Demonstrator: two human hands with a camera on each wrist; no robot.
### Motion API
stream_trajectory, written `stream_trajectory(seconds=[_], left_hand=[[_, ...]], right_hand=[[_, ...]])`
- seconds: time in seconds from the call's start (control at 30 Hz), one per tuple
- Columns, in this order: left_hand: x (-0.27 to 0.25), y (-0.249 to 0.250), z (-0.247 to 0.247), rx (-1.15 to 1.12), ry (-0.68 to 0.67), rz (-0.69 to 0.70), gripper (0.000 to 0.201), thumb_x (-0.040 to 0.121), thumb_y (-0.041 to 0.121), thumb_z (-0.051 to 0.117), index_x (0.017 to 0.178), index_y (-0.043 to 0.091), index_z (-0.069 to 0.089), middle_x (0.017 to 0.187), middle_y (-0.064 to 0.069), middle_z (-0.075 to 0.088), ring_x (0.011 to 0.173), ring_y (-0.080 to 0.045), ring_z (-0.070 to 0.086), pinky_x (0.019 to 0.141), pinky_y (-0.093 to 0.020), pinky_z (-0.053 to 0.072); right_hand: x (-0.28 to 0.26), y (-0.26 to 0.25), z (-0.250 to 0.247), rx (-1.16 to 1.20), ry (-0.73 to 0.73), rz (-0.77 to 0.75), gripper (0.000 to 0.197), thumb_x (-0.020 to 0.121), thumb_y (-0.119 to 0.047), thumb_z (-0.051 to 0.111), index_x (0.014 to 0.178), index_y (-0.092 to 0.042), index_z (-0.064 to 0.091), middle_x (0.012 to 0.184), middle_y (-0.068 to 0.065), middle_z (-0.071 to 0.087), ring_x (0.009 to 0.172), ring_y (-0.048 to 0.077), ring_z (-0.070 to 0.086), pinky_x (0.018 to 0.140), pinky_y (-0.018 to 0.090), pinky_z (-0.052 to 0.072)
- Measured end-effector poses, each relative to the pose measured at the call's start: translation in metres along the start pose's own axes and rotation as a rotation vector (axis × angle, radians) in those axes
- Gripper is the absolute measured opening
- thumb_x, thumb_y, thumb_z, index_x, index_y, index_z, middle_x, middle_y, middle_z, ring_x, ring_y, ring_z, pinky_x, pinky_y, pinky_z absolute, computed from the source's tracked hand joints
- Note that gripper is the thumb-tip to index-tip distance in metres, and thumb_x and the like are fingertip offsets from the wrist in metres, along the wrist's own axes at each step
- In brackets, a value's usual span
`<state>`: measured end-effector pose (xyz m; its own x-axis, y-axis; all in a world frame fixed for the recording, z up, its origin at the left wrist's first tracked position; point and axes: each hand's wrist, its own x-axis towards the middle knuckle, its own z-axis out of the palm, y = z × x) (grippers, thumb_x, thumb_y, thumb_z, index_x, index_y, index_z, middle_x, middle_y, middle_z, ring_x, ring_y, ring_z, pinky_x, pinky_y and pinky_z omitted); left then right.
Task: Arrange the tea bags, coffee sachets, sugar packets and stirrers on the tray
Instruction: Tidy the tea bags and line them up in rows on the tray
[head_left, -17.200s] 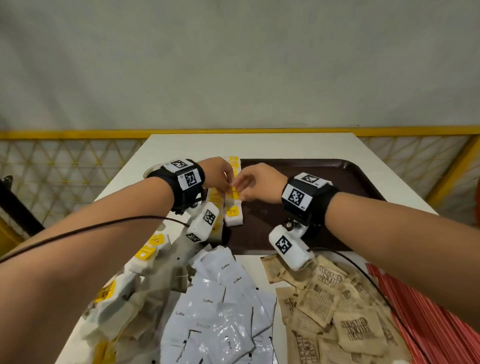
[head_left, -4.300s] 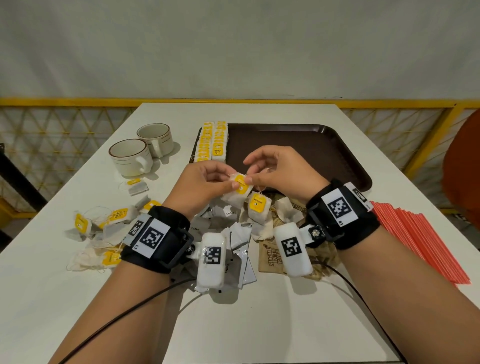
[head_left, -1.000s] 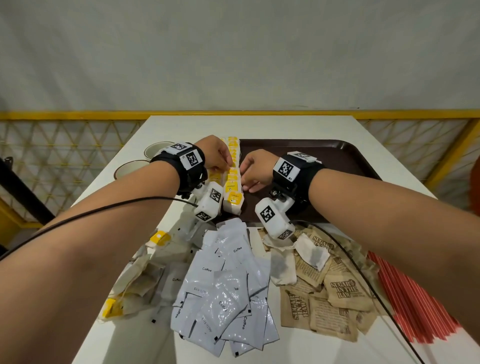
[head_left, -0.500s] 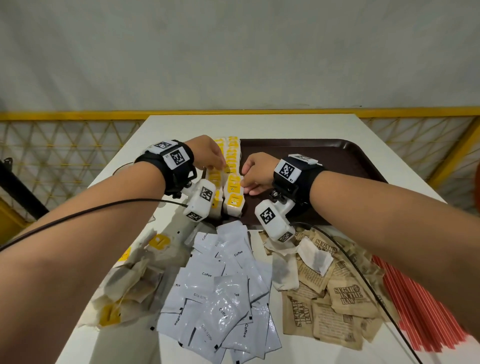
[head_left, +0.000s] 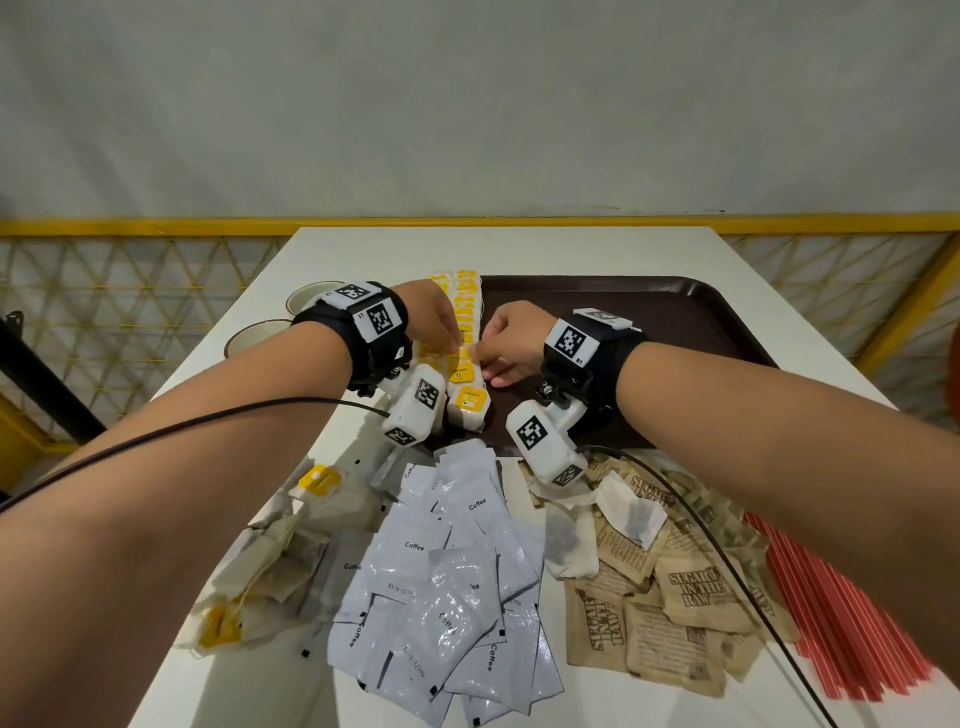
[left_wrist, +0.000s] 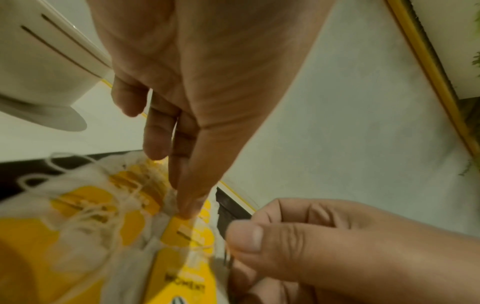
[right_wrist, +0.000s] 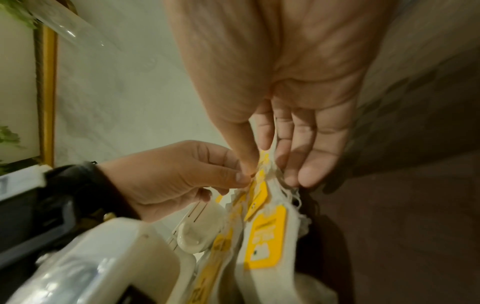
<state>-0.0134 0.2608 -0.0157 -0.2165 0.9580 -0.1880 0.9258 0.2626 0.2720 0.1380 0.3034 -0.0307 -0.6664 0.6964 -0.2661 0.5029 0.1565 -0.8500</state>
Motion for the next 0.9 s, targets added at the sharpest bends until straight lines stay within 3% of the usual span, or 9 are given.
stream_trajectory(seconds=[0.1,0.2,0.37,0.47,0.6,0.73,0.83,0.9], left_hand=[[0.003,0.001,-0.001,-0.028,0.058,-0.046,0.018,0.081,0.018,0.073,0.099,0.014,0.075,0.102,-0.002,0.069,0.091,-0.013,0.058,0.086,-0.03,0.048],[0.005,0.002,0.0,-0.03,0.057,-0.07,0.018,0.08,0.017,0.074,0.097,0.013,0.075,0.103,-0.004,0.071,0.09,-0.015,0.06,0.087,-0.032,0.049],[0.01,0.006,0.005,0.073,0.003,-0.117,0.025,0.086,0.023,0.067,0.101,0.003,0.072,0.105,-0.009,0.068,0.093,-0.023,0.061,0.084,-0.033,0.048],[0.013,0.008,0.006,0.156,-0.045,-0.146,0.021,0.09,0.026,0.061,0.085,0.006,0.064,0.093,-0.01,0.06,0.082,-0.022,0.052,0.074,-0.03,0.042],[0.017,0.009,0.006,0.238,-0.055,-0.181,0.033,0.091,0.031,0.059,0.065,0.011,0.052,0.087,-0.009,0.056,0.079,-0.023,0.05,0.07,-0.031,0.04],[0.015,0.011,0.002,0.263,-0.098,-0.184,0.025,0.09,0.03,0.058,0.075,0.011,0.06,0.096,-0.01,0.063,0.086,-0.024,0.057,0.076,-0.032,0.046],[0.012,0.011,-0.001,0.228,-0.066,-0.183,0.029,0.094,0.028,0.053,0.105,0.005,0.067,0.114,-0.012,0.064,0.104,-0.026,0.059,0.089,-0.034,0.046],[0.009,0.01,-0.002,0.193,-0.042,-0.181,0.033,0.095,0.025,0.052,0.115,0.003,0.065,0.117,-0.012,0.063,0.102,-0.024,0.057,0.09,-0.032,0.045]], right_hand=[[0.0,0.0,-0.002,-0.058,-0.043,0.01,0.027,0.084,-0.012,0.072,0.067,-0.007,0.051,0.056,0.006,0.058,0.063,0.019,0.059,0.07,0.033,0.057],[0.0,0.003,0.001,-0.128,-0.098,-0.019,0.024,0.079,-0.003,0.075,0.067,-0.007,0.054,0.059,0.01,0.056,0.064,0.02,0.06,0.062,0.027,0.057],[0.002,0.002,0.005,-0.196,-0.108,-0.035,0.023,0.078,-0.001,0.075,0.071,-0.007,0.054,0.065,0.011,0.059,0.078,0.027,0.063,0.08,0.041,0.057],[0.003,0.001,0.006,-0.221,-0.108,-0.036,0.022,0.079,-0.001,0.075,0.07,-0.007,0.055,0.068,0.011,0.06,0.08,0.028,0.064,0.084,0.044,0.057],[0.004,0.004,0.007,-0.219,-0.103,-0.05,0.022,0.078,-0.001,0.075,0.069,-0.007,0.056,0.066,0.011,0.06,0.079,0.029,0.064,0.083,0.045,0.056],[0.004,0.006,0.007,-0.198,-0.093,-0.058,0.023,0.078,0.0,0.074,0.067,-0.007,0.056,0.066,0.011,0.06,0.076,0.028,0.063,0.08,0.043,0.056],[0.004,0.007,0.007,-0.188,-0.069,-0.056,0.023,0.078,0.001,0.074,0.065,-0.007,0.057,0.061,0.01,0.059,0.072,0.026,0.062,0.08,0.043,0.056],[0.004,0.008,0.007,-0.173,-0.065,-0.05,0.024,0.078,0.002,0.074,0.064,-0.007,0.057,0.059,0.009,0.059,0.069,0.025,0.061,0.081,0.043,0.056]])
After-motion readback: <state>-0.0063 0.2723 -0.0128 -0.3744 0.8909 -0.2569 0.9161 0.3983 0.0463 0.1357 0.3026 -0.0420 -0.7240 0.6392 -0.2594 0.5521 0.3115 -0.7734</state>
